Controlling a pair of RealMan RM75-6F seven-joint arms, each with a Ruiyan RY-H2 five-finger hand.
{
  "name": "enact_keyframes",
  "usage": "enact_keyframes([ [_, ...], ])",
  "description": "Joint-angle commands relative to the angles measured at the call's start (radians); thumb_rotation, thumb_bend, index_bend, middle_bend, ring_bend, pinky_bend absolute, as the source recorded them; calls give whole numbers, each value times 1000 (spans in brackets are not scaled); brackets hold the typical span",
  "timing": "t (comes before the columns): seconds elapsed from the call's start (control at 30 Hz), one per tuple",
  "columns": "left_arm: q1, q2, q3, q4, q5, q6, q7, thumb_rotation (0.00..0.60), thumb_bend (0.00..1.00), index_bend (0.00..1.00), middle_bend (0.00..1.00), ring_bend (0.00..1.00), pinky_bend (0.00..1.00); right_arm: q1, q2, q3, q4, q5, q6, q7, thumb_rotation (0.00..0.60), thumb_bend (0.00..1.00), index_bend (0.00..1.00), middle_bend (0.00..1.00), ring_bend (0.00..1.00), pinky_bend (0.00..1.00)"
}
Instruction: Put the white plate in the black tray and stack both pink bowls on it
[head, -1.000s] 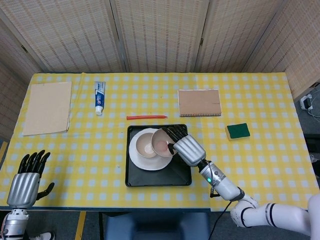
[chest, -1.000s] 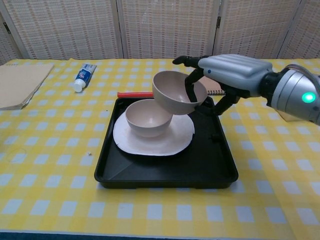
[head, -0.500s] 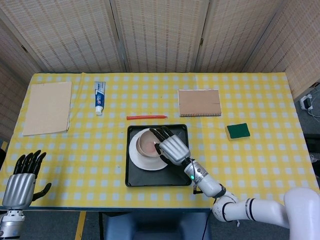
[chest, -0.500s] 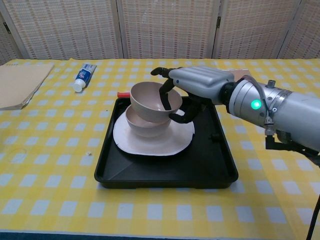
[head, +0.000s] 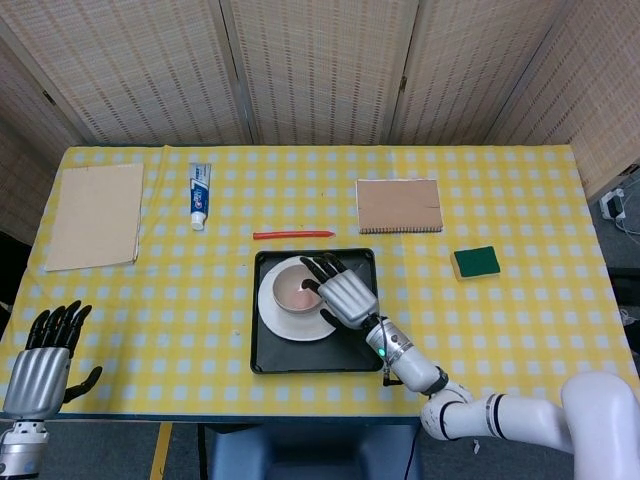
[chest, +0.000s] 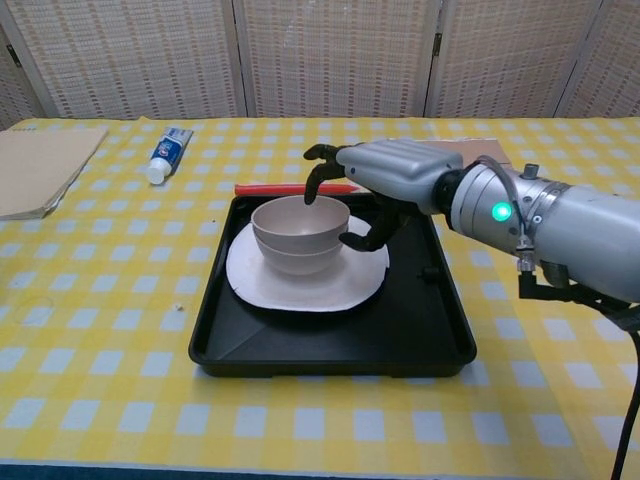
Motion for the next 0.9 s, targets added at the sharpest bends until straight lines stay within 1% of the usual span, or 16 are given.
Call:
enact_keyframes([
  [0.03,1,1,0,0,2,2,-1,600,288,0,70,0,0,-17,37,-10,-49,6,24,-9,600,449,192,0,0,0],
  [0.1,3,3,1,1,5,5,-2,600,288,0,70,0,0,-43,72,-22,-95,-13,57,6,600,449,139,0,0,0],
  [0.17,4,5,2,4,7,7,-3,600,288,0,70,0,0,-93,131,-46,-161,-55,120,33,600,450,72,0,0,0],
  [0.23,5,7,3,6,8,6,-4,600,288,0,70,0,0,-160,200,-82,-227,-122,208,74,600,449,33,0,0,0],
  [0.27,5,8,4,6,8,5,-4,600,288,0,70,0,0,-192,232,-101,-251,-153,249,93,600,449,18,0,0,0],
  [0.3,6,9,6,5,7,4,-2,600,288,0,70,0,0,-237,278,-132,-281,-196,304,118,600,449,9,0,0,0],
  [0.37,9,11,11,-2,9,3,4,600,289,0,70,0,0,-307,345,-181,-312,-260,389,148,600,449,0,0,0,0],
  [0.4,11,11,15,-6,14,5,9,600,289,0,70,0,0,-353,386,-215,-320,-303,446,164,600,449,0,0,0,0],
  [0.47,14,10,20,-11,26,11,15,600,288,0,70,0,0,-426,437,-264,-310,-359,536,193,600,449,0,0,0,0],
  [0.53,18,7,30,-14,45,18,23,600,288,0,70,0,0,-509,477,-312,-270,-408,635,231,600,449,0,0,0,0],
  [0.63,22,0,35,-13,64,27,37,600,288,0,70,0,0,-612,502,-355,-185,-436,745,300,600,449,0,0,0,0],
  [0.77,22,-12,34,-14,66,27,49,600,288,0,70,0,0,-700,500,-366,-98,-417,808,387,600,449,0,0,0,0],
  [0.83,23,-21,29,-14,63,30,65,600,288,0,70,0,0,-724,494,-363,-59,-413,814,437,600,449,0,0,0,0],
  [0.9,23,-29,27,-15,62,30,78,600,288,0,70,0,0,-733,497,-364,-39,-408,797,458,600,449,0,0,0,0],
])
